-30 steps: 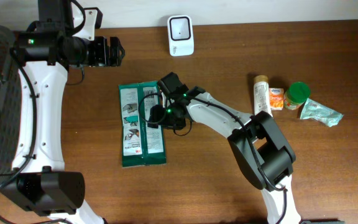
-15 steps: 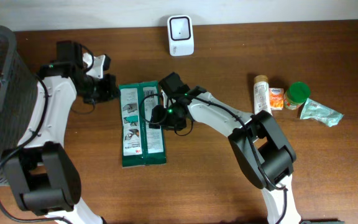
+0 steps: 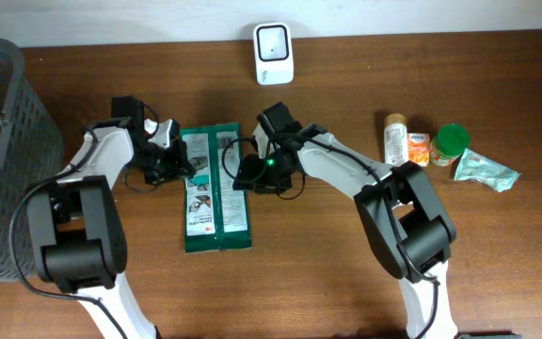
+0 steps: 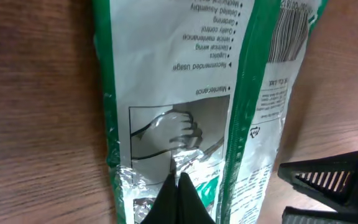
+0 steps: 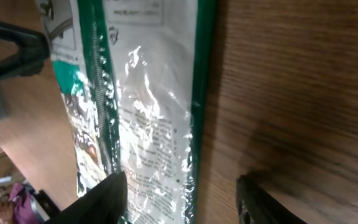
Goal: Scan the item barcode
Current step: 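Bring the left gripper to the packet and grip it with both grippers, then lift the packet with the right gripper as the left gripper releases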
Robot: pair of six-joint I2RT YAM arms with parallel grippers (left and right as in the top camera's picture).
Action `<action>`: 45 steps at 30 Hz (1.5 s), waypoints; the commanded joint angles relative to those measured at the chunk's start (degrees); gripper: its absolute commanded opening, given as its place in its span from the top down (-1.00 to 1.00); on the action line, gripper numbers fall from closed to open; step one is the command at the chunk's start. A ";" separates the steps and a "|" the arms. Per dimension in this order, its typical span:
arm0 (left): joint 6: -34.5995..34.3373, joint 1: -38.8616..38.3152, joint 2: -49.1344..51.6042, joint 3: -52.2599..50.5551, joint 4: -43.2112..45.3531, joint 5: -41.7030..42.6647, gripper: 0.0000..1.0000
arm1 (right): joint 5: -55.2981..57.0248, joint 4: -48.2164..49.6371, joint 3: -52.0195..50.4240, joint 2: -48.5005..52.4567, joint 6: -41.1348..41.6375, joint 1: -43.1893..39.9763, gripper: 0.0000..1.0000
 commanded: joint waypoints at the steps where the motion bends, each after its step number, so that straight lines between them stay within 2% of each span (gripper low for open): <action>1: -0.35 0.09 0.74 -2.95 1.09 0.17 1.00 | -3.13 0.15 -0.96 0.96 -2.75 -0.83 -0.09; 5: -0.35 0.09 3.28 -6.60 3.52 0.20 1.00 | -5.29 2.14 -3.80 0.96 -2.75 -1.88 -0.09; 14: -0.37 -0.04 6.51 -6.69 3.54 2.71 1.00 | -16.68 16.63 -9.42 2.91 -0.55 -0.48 -0.07; 17: -0.37 -0.02 6.51 -6.69 3.50 3.69 1.00 | -18.14 23.65 -9.40 2.89 1.99 -0.04 0.02; 21: -0.33 -0.07 6.51 -6.69 1.73 5.70 1.00 | -19.41 37.88 -9.40 2.89 10.64 -1.51 0.25; 23: -0.31 -0.07 6.51 -6.69 -0.09 7.21 1.00 | -19.39 40.04 -9.40 2.89 12.17 -2.56 0.24; 25: -0.33 -0.09 6.51 -6.69 -1.22 8.04 1.00 | -19.41 37.83 -9.40 2.89 12.09 -3.28 0.24; 31: -0.35 -0.17 6.51 -6.69 -0.96 8.17 1.00 | -18.86 16.63 -9.49 2.89 1.92 -4.55 0.23; 36: -0.35 -0.57 6.51 -6.69 -0.74 8.20 1.00 | -17.94 15.37 -10.86 2.89 2.03 -3.65 0.24; 39: -0.35 -0.85 6.51 -6.69 -0.74 8.20 1.00 | -20.33 19.71 -10.84 2.89 2.29 -3.37 0.56; 41: -0.31 -1.33 6.51 -6.69 -0.72 8.15 1.00 | -21.66 23.67 -10.84 2.84 2.91 -3.37 0.91; 43: 0.09 -1.42 6.49 -6.60 -0.31 8.15 1.00 | -22.62 25.44 -10.80 2.36 3.50 -3.61 0.91; 45: 1.66 -1.16 6.36 -5.38 -1.27 8.15 0.84 | -23.47 25.27 -10.80 1.11 3.06 -4.63 0.92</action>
